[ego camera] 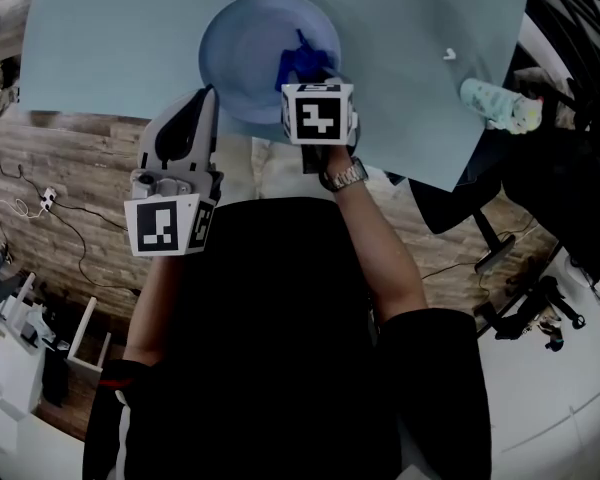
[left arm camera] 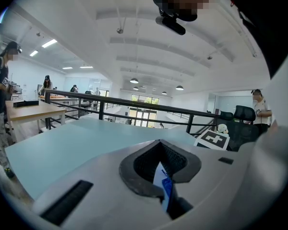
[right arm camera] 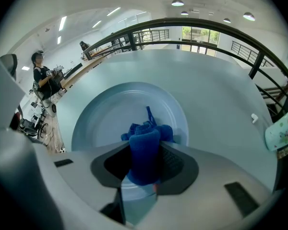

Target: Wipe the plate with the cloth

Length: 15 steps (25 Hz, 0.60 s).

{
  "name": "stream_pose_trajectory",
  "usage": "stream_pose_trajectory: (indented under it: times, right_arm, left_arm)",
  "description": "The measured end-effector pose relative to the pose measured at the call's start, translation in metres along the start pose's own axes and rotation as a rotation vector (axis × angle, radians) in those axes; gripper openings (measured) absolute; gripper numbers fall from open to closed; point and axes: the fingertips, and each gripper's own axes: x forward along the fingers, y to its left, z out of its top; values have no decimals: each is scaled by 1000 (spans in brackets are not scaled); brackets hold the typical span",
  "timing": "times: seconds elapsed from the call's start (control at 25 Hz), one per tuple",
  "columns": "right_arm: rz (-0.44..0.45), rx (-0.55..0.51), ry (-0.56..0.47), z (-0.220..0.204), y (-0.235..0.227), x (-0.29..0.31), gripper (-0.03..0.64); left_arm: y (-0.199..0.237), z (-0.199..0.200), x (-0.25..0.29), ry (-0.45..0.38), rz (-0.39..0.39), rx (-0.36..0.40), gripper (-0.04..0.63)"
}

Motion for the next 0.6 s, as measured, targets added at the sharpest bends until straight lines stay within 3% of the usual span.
stream_pose_trajectory:
  times: [0.24,0.6]
  right_arm:
    - [-2,34,-1,1,6,-5,120]
    - [82,25,-29,23,67,12,118]
  left_arm:
    - [11,1,0,5,-11,1,0]
    - [42,3,-3,18,-22,3,0]
